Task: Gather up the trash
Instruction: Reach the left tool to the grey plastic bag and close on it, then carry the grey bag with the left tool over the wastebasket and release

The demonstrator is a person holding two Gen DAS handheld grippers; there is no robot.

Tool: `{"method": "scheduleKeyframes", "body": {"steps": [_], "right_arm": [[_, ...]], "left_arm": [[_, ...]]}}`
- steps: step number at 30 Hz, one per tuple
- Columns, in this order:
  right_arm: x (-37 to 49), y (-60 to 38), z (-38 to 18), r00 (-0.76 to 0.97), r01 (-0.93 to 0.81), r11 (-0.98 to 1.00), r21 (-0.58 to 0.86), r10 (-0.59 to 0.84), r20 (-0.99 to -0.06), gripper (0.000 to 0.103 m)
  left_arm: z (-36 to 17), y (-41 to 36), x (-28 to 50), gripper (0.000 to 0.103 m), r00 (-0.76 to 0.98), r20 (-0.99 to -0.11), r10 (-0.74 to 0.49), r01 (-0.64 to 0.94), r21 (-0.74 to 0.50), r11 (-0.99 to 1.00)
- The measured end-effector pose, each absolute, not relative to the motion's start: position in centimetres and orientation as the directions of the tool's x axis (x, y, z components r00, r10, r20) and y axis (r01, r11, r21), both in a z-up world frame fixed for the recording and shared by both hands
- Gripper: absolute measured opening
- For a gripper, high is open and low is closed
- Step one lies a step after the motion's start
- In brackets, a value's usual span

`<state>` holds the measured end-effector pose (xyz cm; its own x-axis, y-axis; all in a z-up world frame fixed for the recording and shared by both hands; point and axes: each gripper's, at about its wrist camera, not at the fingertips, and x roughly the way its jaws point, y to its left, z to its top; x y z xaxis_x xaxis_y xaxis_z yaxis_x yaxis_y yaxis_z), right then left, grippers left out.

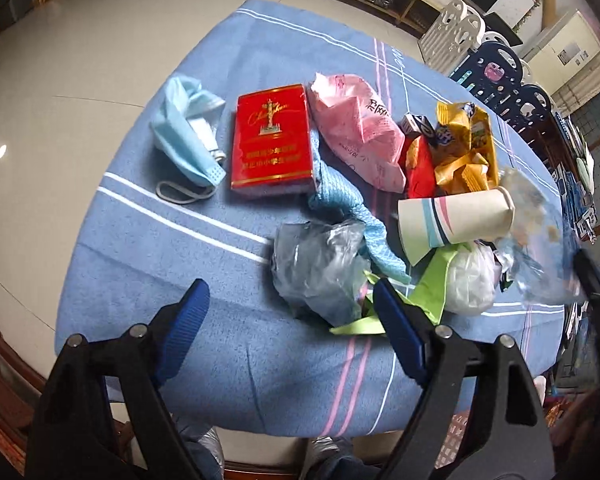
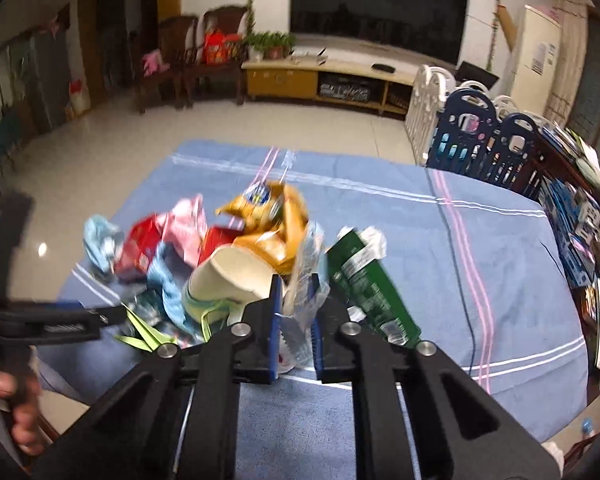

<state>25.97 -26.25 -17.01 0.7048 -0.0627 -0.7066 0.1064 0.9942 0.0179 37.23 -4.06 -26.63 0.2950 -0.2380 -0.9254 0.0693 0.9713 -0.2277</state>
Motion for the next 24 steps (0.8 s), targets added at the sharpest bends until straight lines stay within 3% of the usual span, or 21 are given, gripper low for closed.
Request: {"method": "scheduleKeyframes", "body": {"steps": [10,15,17,19,24], "right_arm": [[22.3,-28.9,-12.5,0.812,0.115,0.97,0.214,0.033,-0.583,0.011],[22.2,-29.0,-12.6,0.816,0.104,0.963,0.247,0.06,-0.575,0.011],[22.2,-28.9,-12.4,0.822,0.096,0.961,0.258,0.069,-0.566,0.011],[22.0,-28.8,-12.0,0.832,0.089,0.961,0.261,0.072,-0.551,0.011],[21.8,-29.1,-11.8,0.839,0.079,0.957,0.28,0.088,-0.537,0.011]], "left_arm": [[-27.8,-4.5,38.2,0.083,0.296,-0.916,-0.271,0.058,-0.266,0.962],[-29.8,-5.3,39.2,0.083,0.254,-0.931,-0.261,0.052,-0.256,0.965],[-30.2,-5.7,39.5,0.074,0.251,-0.926,-0.284,0.06,-0.277,0.959],[-30.1,-6.1,39.6,0.052,0.243,-0.913,-0.328,0.074,-0.32,0.945],[-26.3,-7.2,38.5,0.048,0.309,-0.891,-0.333,0.141,-0.303,0.942]]}}
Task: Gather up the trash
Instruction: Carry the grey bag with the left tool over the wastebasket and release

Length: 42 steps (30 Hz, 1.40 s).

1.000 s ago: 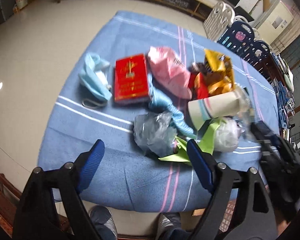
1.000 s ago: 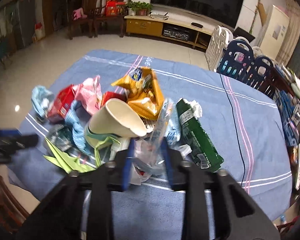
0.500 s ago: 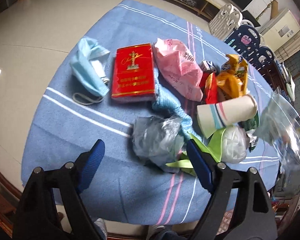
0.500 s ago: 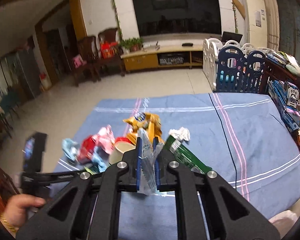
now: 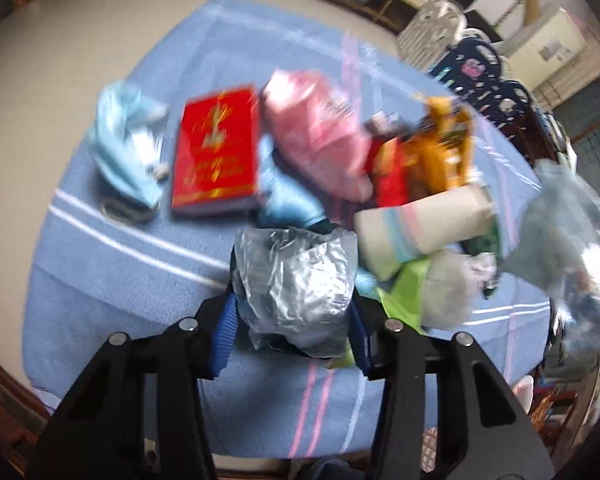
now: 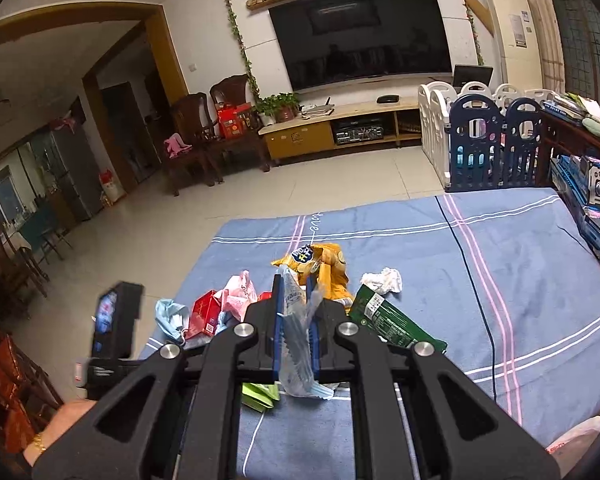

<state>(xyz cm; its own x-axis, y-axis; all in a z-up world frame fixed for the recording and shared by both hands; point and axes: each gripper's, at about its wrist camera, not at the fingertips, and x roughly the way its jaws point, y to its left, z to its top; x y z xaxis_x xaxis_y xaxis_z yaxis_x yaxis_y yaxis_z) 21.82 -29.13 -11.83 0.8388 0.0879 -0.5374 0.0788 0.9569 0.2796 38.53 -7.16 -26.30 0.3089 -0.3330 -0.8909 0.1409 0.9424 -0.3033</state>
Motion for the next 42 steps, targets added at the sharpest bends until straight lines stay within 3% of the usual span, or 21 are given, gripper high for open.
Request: {"method": "scheduleKeyframes", "body": {"steps": [7,14,42], "right_arm": [[21.3,-29.2,-11.2,0.851,0.072,0.955,0.287,0.091,-0.517,0.011],[20.6,-28.3,-10.6,0.858,0.049,0.958,0.282,0.104,-0.503,0.011],[21.4,-26.5,-10.3,0.846,0.031,0.976,0.218,0.091,-0.525,0.011]], "left_arm": [[-17.8,-6.1,34.7,0.047,0.502,-0.771,-0.391,0.211,-0.33,0.92],[-13.6,-5.4,29.9,0.047,0.601,-0.705,-0.377,0.239,-0.291,0.926],[-13.8,-6.0,29.6,0.047,0.58,-0.719,-0.384,0.267,-0.278,0.923]]}}
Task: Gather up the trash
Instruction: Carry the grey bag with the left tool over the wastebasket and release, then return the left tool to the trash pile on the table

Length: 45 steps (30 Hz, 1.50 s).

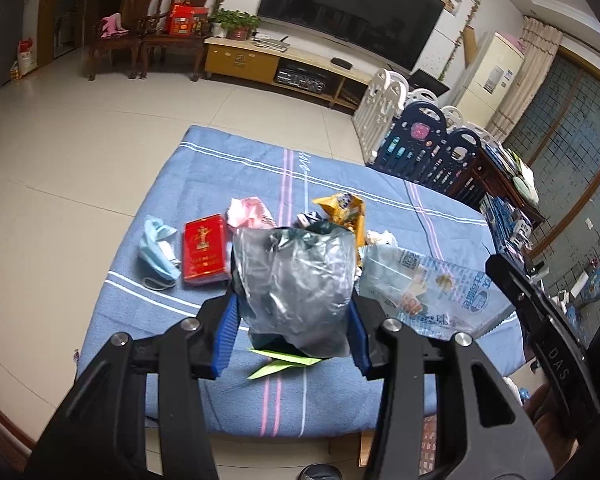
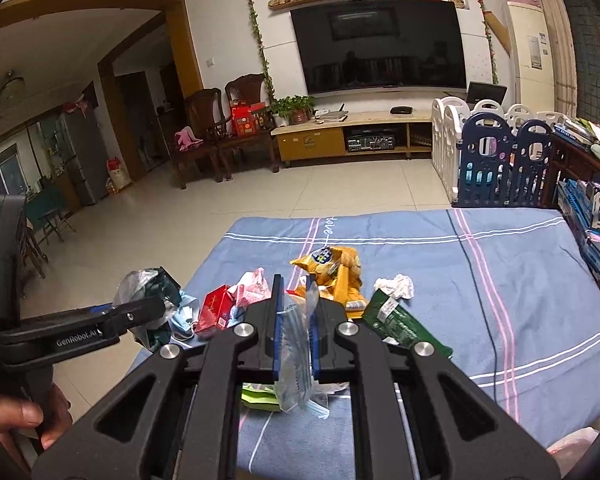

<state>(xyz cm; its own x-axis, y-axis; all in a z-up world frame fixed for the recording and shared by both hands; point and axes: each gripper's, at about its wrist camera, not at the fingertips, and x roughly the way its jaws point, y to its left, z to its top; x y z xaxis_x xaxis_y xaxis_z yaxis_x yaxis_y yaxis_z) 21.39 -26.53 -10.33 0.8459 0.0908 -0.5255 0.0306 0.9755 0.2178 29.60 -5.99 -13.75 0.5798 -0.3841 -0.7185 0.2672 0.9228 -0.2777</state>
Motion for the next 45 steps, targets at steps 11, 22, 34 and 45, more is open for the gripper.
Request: {"method": "scheduleKeyframes", "body": {"steps": [11,22,34,45], "right_arm": [[9.5,-34.0,-8.3,0.839,0.188,0.963,0.192,-0.055,-0.542,0.011],[-5.6,-42.0,-11.4,0.661,0.499,0.866,0.024,-0.362,-0.657,0.012],[-4.3,-41.6,-9.3,0.717,0.53,0.839,0.125,-0.365,-0.594,0.074],[12.5,-29.3,-7.1,0.866,0.245,0.949,0.2,-0.122,-0.486,0.075]], "left_arm": [[-14.9,-15.7,25.8,0.047,0.37,-0.738,-0.565,0.534,-0.329,0.779],[-20.3,-33.7,12.4,0.053,-0.089,-0.761,-0.642,0.83,-0.414,0.375],[-18.8,-28.4,17.2,0.094,0.098,-0.766,-0.636,0.693,-0.406,0.596],[-11.1,-6.4,26.0,0.096,0.7,-0.662,-0.269,0.225,-0.153,0.962]]}}
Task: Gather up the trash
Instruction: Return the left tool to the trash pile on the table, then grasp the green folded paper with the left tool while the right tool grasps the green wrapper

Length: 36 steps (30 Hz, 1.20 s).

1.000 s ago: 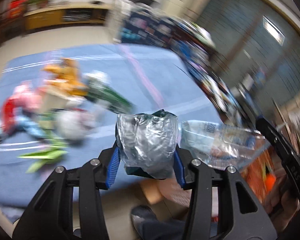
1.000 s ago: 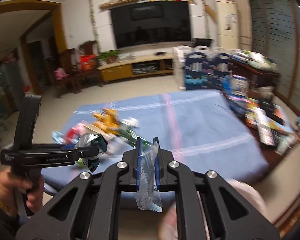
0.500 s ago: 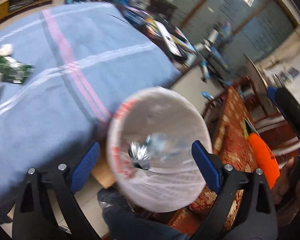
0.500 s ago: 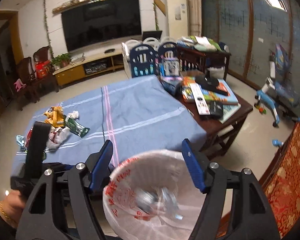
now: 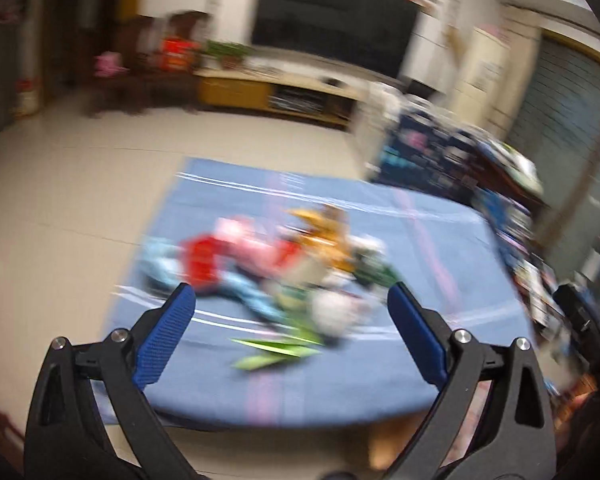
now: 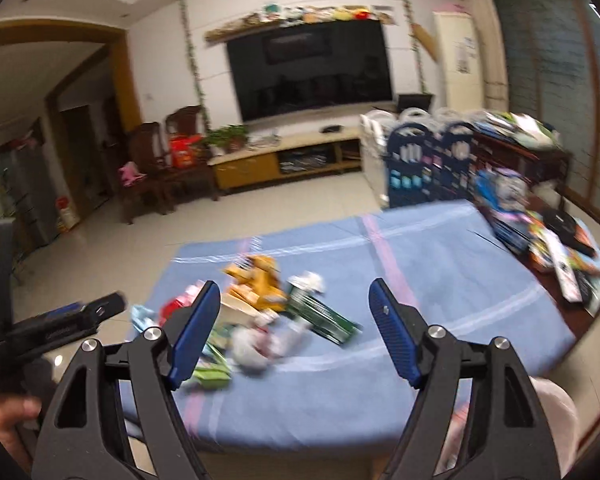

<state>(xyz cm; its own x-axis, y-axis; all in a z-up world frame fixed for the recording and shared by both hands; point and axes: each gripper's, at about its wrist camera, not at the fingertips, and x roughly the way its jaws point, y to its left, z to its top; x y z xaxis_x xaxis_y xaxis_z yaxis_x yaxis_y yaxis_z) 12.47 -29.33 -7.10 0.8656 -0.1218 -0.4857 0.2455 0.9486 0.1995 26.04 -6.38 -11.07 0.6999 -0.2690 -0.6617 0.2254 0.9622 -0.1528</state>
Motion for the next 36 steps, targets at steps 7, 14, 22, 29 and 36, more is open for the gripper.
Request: {"method": "scheduleKeyframes", "body": {"steps": [7,14,22,29,36], "right_arm": [[16.7,-25.4,-11.2,0.83,0.18,0.976,0.123,-0.083,-0.552,0.075],[17.1,-27.8,-12.7,0.792,0.221,0.966,0.136,-0.096,-0.603,0.075],[16.6,-29.0,-13.4,0.784,0.229,0.963,0.144,-0.094,-0.614,0.075],[16.9,-28.7,-13.7,0.78,0.222,0.965,0.141,-0.089,-0.62,0.075],[17.0,-28.7,-13.9,0.776,0.219,0.966,0.139,-0.087,-0.625,0.075]], "left_arm": [[-12.4,-2.5,28.1,0.096,0.716,-0.692,-0.09,0.098,-0.028,0.995],[-13.5,-4.4,27.9,0.096,0.669,-0.734,-0.12,0.171,-0.005,0.985],[-14.3,-4.5,28.0,0.096,0.647,-0.754,-0.11,0.159,-0.008,0.987],[-14.7,-4.8,28.2,0.096,0.635,-0.764,-0.113,0.166,-0.007,0.986],[-14.9,-5.0,28.3,0.096,0.628,-0.769,-0.118,0.174,-0.009,0.985]]}}
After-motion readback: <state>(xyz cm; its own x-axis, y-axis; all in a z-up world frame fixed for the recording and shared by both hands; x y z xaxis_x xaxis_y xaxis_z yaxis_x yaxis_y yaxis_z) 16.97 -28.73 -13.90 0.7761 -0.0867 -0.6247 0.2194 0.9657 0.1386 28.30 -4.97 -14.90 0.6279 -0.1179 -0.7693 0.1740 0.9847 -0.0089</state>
